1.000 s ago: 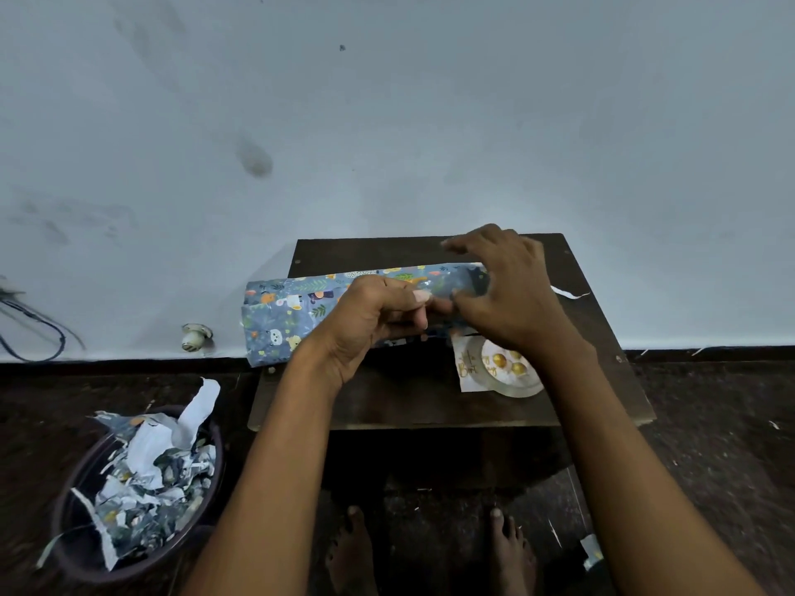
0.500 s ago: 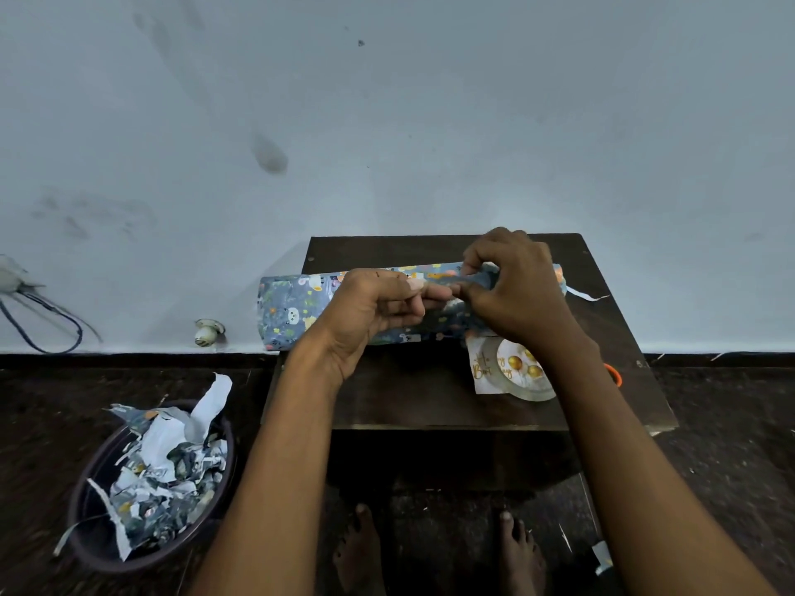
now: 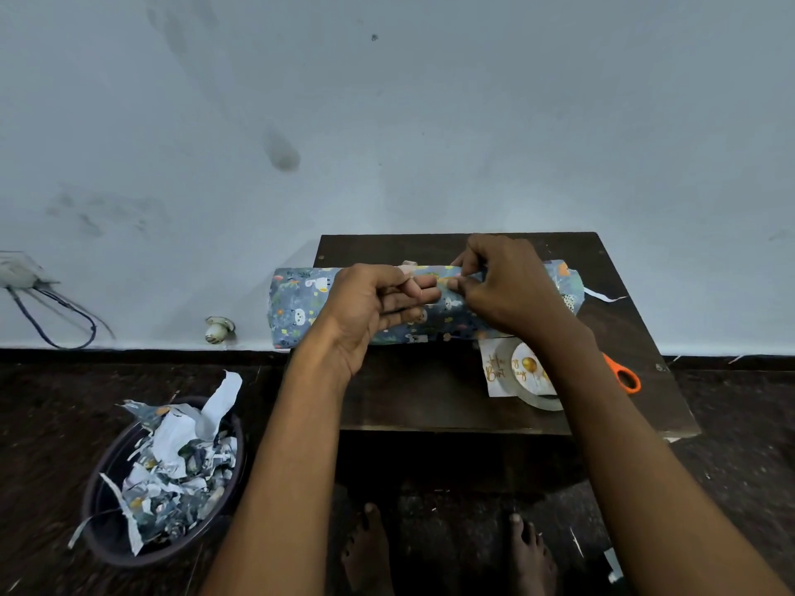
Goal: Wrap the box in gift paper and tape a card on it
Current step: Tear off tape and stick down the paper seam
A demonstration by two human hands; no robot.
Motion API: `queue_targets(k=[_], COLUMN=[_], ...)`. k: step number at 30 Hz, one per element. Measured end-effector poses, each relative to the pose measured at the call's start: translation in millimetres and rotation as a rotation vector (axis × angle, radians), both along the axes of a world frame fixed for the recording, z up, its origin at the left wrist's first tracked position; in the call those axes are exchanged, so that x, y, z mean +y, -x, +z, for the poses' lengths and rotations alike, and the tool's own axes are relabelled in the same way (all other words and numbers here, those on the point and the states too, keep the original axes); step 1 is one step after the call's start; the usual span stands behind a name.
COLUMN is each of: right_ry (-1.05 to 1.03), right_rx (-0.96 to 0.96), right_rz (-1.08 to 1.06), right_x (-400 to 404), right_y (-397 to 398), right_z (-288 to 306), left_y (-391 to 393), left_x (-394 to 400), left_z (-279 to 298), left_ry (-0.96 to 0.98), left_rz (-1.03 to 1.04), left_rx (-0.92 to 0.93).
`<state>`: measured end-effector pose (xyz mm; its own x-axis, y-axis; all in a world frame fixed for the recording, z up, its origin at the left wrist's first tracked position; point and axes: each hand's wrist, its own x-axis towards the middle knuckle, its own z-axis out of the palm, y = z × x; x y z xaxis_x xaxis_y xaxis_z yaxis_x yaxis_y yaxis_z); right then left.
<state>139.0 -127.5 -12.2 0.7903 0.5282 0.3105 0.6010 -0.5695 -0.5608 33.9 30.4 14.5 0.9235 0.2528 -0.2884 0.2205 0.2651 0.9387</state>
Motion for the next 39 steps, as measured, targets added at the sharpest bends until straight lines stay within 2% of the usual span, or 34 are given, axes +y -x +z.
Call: queue_targets(k=[4,10,13,21,25,33,39], right_ry=[-0.018,-0.031,-0.019,0.043,-0.067,-0.111,0.012], right_rx=[-0.032,-0.203,-0.208,-0.082,0.057,0.091,0.251], right_rz=[-0.030,-0.150,-0.198,-0.303,-0.348,-0.318,-0.253], right_x=[8.8,28.3,31.7,30.7,20.0,20.1,29.9], right_y=[5.1,22.4,32.9,66.5,78.8,75.9,72.8], right_z=[-2.7,-2.8,3.4,15.8,11.6,8.4,6.5], left_y=[1.5,2.6,3.9,14.7,18.3,15.8,16.5], left_x=[5.8,11.7,14.8,18.8,13.1,9.8,11.2], left_z=[1.9,2.8,2.4,5.2,4.7,3.7,3.9], left_ry=[0.007,0.015,0.005,-0.003,-0.075,-0.130,-0.143], left_rz=[0.057,0.168,0.166,0.133,0.102,0.117,0.106], left_rx=[-0.007,-0.051,-0.052,0.013,0.072,0.067,0.078])
